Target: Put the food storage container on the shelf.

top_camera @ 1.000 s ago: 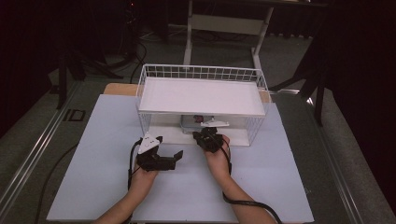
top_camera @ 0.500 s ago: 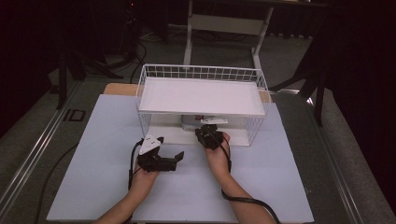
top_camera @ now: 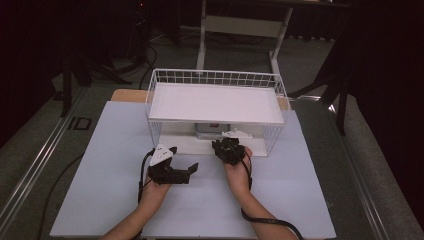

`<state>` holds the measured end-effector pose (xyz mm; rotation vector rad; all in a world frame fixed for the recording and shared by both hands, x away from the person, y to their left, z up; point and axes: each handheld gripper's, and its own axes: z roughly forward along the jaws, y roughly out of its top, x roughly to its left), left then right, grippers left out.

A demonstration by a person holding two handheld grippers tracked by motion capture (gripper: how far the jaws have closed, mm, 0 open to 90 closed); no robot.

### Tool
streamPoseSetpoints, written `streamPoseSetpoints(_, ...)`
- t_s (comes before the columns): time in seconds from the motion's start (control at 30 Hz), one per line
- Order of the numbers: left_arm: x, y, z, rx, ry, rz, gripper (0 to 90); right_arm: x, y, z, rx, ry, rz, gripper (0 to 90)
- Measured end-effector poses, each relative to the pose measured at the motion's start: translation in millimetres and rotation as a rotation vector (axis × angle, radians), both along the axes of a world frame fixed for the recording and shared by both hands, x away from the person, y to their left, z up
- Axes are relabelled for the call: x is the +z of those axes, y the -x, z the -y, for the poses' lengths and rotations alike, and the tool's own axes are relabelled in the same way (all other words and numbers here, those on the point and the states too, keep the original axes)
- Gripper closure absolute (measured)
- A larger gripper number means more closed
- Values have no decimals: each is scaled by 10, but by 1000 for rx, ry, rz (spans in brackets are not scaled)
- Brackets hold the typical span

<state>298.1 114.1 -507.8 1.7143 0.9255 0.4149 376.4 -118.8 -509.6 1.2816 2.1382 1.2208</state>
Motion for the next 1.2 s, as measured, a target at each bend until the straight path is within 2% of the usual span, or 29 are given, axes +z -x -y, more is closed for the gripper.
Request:
streamPoseSetpoints(0.1, 6, 5, 12, -6, -2, 0, 15, 67, 112, 46, 15, -7, 32, 657)
streamPoseSetpoints(0.17, 24, 9, 22, -20, -1, 6, 15, 101, 169, 93, 26, -23, 32, 593)
streamPoseSetpoints(0.23, 61, 12, 34, -38, -13, 18, 15, 136, 231, 131, 31, -14, 52, 483)
streamPoseSetpoints(0.3, 81, 9, 37, -51, -10, 22, 15, 153, 261, 150, 34, -12, 60, 455)
streamPoseSetpoints(0.33, 116, 4, 40, -62, -29, 20, 15, 171, 290, 173, 31, -19, 65, 408)
streamPoseSetpoints(0.4, 153, 24, 35, -83, -29, 34, 15, 211, 384, 257, 44, -63, 46, 259)
streamPoseSetpoints(0.47, 168, 45, 31, -96, -32, 45, 15, 214, 413, 277, 53, -70, 50, 240)
streamPoseSetpoints(0.5, 177, 63, 26, -110, -32, 50, 15, 216, 453, 301, 68, -73, 48, 177)
streamPoseSetpoints(0.53, 184, 76, 23, -119, -33, 51, 15, 216, 472, 314, 79, -73, 35, 158)
streamPoseSetpoints(0.67, 201, 129, -17, -154, -21, 55, 15, 238, 575, 400, 87, -92, 37, 140)
streamPoseSetpoints(0.7, 215, 158, -67, -172, -12, 46, 15, 238, 575, 400, 87, -92, 37, 140)
streamPoseSetpoints(0.73, 223, 174, -86, -177, -14, 47, 15, 242, 650, 467, 90, -92, 56, 140)
streamPoseSetpoints(0.77, 236, 190, -99, -178, -30, 43, 15, 237, 711, 542, 95, -107, 52, 140)
streamPoseSetpoints(0.83, 266, 237, -134, -190, -40, 56, 15, 235, 735, 577, 96, -107, 50, 140)
streamPoseSetpoints(0.9, 293, 280, -164, -187, -47, 55, 15, 236, 780, 658, 103, -114, 57, 141)
streamPoseSetpoints(0.97, 297, 318, -202, -188, -10, 51, 15, 244, 813, 725, 99, -95, 67, 143)
streamPoseSetpoints(1.03, 285, 345, -224, -187, -14, 44, 15, 254, 835, 795, 109, -109, 69, 142)
streamPoseSetpoints(1.2, 242, 391, -262, -191, -15, 23, 15, 285, 890, 915, 113, -105, 90, 143)
